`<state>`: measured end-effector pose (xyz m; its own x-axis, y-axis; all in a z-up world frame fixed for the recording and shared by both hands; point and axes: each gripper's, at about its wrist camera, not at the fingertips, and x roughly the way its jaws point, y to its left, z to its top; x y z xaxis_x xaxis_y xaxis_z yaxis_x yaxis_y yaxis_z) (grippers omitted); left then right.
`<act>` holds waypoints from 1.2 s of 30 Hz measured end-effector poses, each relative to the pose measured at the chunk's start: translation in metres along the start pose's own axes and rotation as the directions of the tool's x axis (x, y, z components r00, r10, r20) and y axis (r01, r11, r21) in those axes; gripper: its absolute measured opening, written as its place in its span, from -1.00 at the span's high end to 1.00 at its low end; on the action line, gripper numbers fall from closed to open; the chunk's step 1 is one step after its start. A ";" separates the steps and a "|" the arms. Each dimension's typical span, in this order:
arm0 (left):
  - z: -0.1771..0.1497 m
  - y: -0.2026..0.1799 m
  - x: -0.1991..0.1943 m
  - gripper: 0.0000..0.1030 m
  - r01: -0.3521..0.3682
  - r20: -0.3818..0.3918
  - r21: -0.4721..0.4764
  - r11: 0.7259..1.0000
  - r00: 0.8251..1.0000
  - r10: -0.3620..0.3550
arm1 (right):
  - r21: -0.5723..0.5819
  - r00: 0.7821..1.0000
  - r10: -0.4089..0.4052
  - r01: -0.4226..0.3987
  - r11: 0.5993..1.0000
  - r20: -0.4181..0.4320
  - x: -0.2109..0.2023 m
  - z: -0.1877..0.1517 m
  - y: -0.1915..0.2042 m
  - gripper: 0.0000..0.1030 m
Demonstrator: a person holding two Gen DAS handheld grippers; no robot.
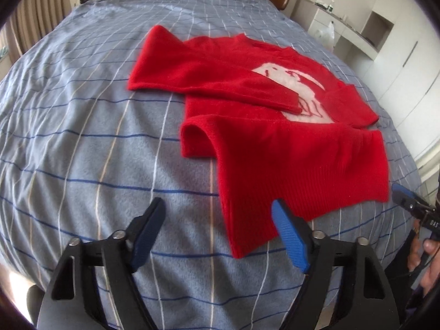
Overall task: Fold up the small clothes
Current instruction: 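Grasp the red sweater hem with both grippers and hold it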
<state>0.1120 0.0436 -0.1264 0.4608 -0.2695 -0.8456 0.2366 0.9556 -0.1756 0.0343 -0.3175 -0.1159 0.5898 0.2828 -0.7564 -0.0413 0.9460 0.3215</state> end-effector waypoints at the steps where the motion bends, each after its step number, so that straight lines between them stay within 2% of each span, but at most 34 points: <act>1: 0.001 -0.002 0.006 0.14 -0.001 -0.020 0.009 1.000 1.000 0.002 | 0.016 1.000 0.012 -0.012 1.000 -0.019 0.010 0.002 -0.003 -0.39; 2: 0.000 -0.005 0.011 0.79 0.005 -0.035 0.012 1.000 0.999 -0.005 | 0.027 0.999 0.019 -0.018 0.999 -0.035 0.018 0.003 -0.006 -0.22; 3: 0.002 -0.005 0.013 0.93 0.030 -0.047 0.001 1.000 0.998 -0.030 | 0.027 0.999 0.033 -0.032 0.999 -0.042 0.024 0.004 -0.007 0.30; 4: 0.001 -0.002 0.009 0.94 0.032 -0.043 -0.018 0.999 0.999 -0.033 | 0.022 0.998 0.038 -0.037 0.999 -0.044 0.026 0.004 -0.008 0.94; 6: -0.003 0.004 -0.009 0.95 0.051 -0.036 -0.037 0.998 0.998 -0.052 | 0.040 0.997 0.052 -0.050 0.998 -0.051 0.022 0.003 -0.010 0.92; 9: -0.016 0.020 -0.046 0.95 0.099 -0.033 -0.038 0.994 0.994 -0.100 | 0.043 0.996 0.069 -0.067 0.997 -0.051 -0.009 -0.003 -0.008 0.92; 12: -0.041 0.027 -0.078 0.95 0.118 -0.069 -0.006 0.993 0.991 -0.118 | 0.067 0.991 0.100 -0.094 0.993 -0.087 -0.043 -0.020 -0.005 0.92; 14: -0.059 0.026 -0.084 0.96 0.100 -0.104 0.022 0.995 0.990 -0.097 | 0.085 0.987 0.104 -0.094 0.992 -0.125 -0.055 -0.035 -0.002 0.92; 16: -0.069 0.022 -0.074 0.96 0.060 -0.135 0.044 0.997 0.989 -0.053 | 0.093 0.983 0.079 -0.064 0.994 -0.164 -0.055 -0.050 -0.001 0.92; 19: -0.072 0.019 -0.039 0.96 -0.004 -0.173 0.044 0.999 0.985 0.011 | 0.094 0.975 0.014 0.007 0.996 -0.221 -0.033 -0.063 -0.006 0.93; 23: -0.072 0.021 -0.013 0.96 -0.052 -0.181 0.030 0.998 0.982 0.056 | 0.065 0.961 -0.088 0.109 0.992 -0.263 0.001 -0.070 -0.012 0.93; 29: -0.075 0.024 -0.002 0.95 -0.068 -0.164 0.005 0.998 0.984 0.068 | 0.052 0.958 -0.138 0.156 0.986 -0.252 0.017 -0.076 -0.009 0.93; 36: -0.075 0.017 0.003 0.95 -0.100 -0.156 0.019 0.995 0.982 0.102 | 0.084 0.965 -0.132 0.154 0.985 -0.225 0.022 -0.084 -0.015 0.93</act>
<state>0.0531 0.0683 -0.1697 0.3430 -0.1485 -0.9275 0.2052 0.9754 -0.0803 -0.0202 -0.3122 -0.1854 0.3934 0.1840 -0.9008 0.1175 0.9617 0.2477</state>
